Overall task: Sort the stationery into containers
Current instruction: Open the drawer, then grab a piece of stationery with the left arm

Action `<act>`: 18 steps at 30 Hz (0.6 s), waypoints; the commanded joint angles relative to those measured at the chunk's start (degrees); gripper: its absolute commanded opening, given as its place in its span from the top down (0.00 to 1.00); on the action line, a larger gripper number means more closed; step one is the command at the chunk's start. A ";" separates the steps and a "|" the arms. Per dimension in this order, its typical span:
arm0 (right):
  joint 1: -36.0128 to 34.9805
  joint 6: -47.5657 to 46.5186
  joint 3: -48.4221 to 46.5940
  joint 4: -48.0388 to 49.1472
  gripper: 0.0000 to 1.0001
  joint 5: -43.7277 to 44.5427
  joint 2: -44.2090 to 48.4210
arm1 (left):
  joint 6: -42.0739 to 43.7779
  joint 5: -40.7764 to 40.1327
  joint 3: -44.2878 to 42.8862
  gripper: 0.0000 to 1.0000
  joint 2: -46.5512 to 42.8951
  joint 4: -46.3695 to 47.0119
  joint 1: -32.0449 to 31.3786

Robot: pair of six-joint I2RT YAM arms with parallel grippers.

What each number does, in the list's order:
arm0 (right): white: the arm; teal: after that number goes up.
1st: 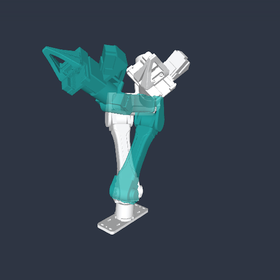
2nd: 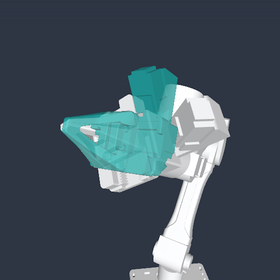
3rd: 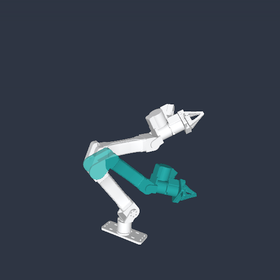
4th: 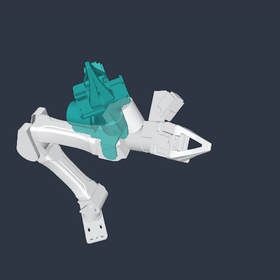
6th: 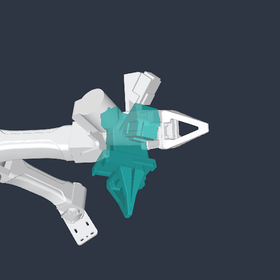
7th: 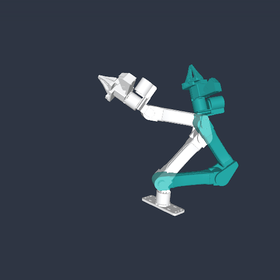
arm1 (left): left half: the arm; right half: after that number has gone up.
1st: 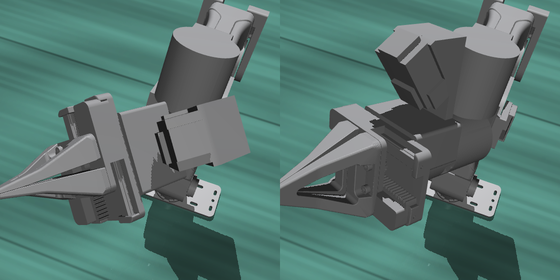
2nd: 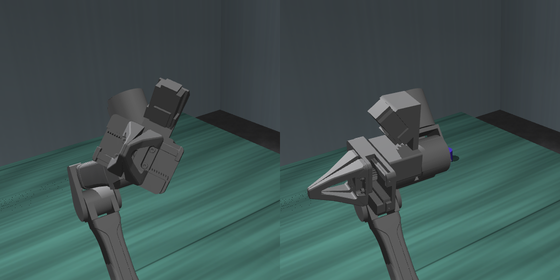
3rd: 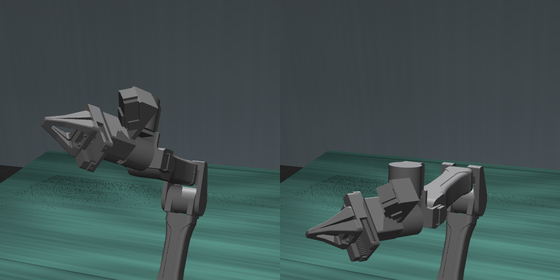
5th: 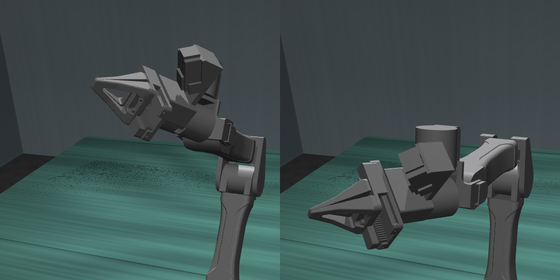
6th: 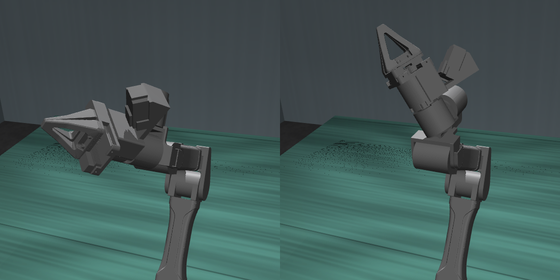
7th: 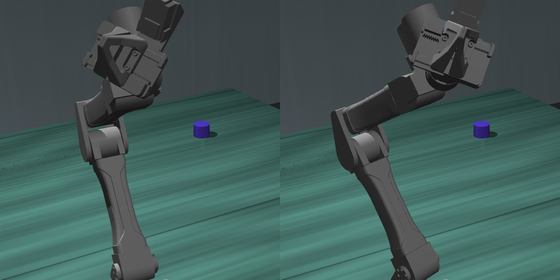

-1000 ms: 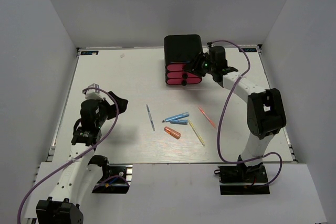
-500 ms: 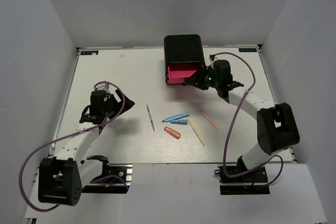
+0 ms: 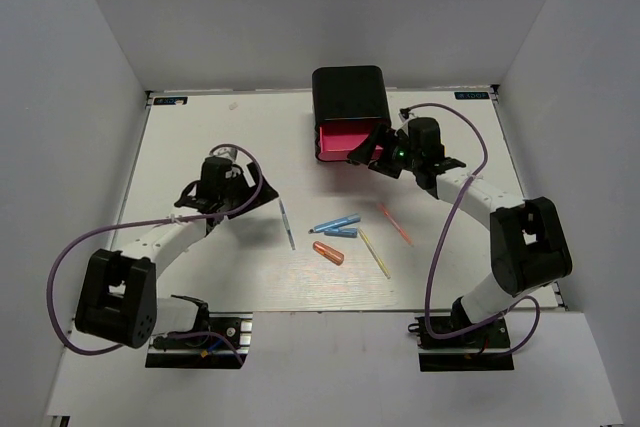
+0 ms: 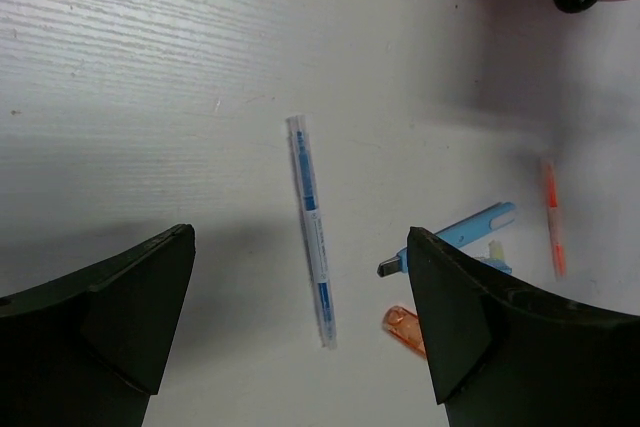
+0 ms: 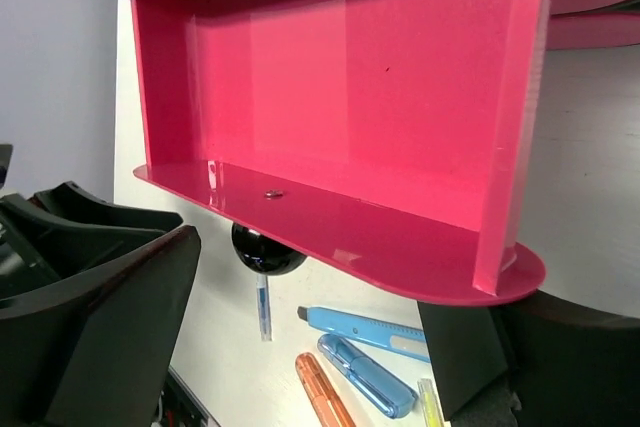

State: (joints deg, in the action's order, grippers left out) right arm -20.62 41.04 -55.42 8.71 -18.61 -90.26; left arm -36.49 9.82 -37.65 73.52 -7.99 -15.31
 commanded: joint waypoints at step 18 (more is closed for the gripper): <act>0.58 -23.00 10.94 -6.60 0.10 -4.50 15.20 | -7.71 -21.06 -18.77 0.34 20.17 -17.49 -16.59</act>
State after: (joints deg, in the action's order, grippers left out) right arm -20.27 25.10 -45.41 3.05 -21.30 -77.76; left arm -41.67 -6.26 -53.08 92.53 -20.73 -30.06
